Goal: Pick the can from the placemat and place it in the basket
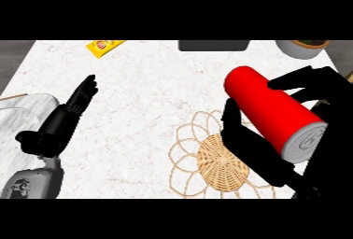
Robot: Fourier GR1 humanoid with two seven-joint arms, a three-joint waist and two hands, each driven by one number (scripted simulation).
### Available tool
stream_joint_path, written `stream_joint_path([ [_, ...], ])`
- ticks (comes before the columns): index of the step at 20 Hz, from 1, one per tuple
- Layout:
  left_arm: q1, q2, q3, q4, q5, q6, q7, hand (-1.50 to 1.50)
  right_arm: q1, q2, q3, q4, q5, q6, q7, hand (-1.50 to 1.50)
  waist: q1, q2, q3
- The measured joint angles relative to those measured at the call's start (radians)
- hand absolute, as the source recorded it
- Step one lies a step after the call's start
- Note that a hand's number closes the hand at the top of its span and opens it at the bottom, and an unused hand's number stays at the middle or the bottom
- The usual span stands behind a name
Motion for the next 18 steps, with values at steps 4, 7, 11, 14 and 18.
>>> stream_joint_path([
  [4, 0.012, 0.007, 0.003, 0.003, 0.002, -0.01, -0.014, 0.0, -0.061, 0.002, -0.097, 0.034, 0.021, 0.051, -0.018, 1.5, 0.004, 0.002, 0.0],
  [7, -0.003, 0.009, 0.01, 0.001, 0.01, -0.011, -0.004, 0.0, -0.118, 0.001, -0.212, 0.072, 0.021, 0.085, -0.05, 1.5, 0.004, 0.003, 0.001],
  [11, 0.003, 0.008, 0.008, -0.01, 0.008, -0.011, 0.001, 0.0, -0.201, -0.026, -0.367, 0.122, 0.022, 0.118, -0.09, 1.5, 0.006, 0.004, 0.002],
  [14, -0.007, 0.004, 0.007, 0.001, 0.008, -0.01, -0.001, 0.0, -0.252, -0.06, -0.469, 0.174, 0.028, 0.121, -0.118, 1.5, 0.006, 0.006, 0.002],
  [18, -0.018, -0.001, 0.003, -0.004, 0.004, -0.005, 0.008, 0.0, -0.297, -0.14, -0.616, 0.243, 0.012, 0.097, -0.159, 1.5, 0.008, 0.008, 0.003],
])
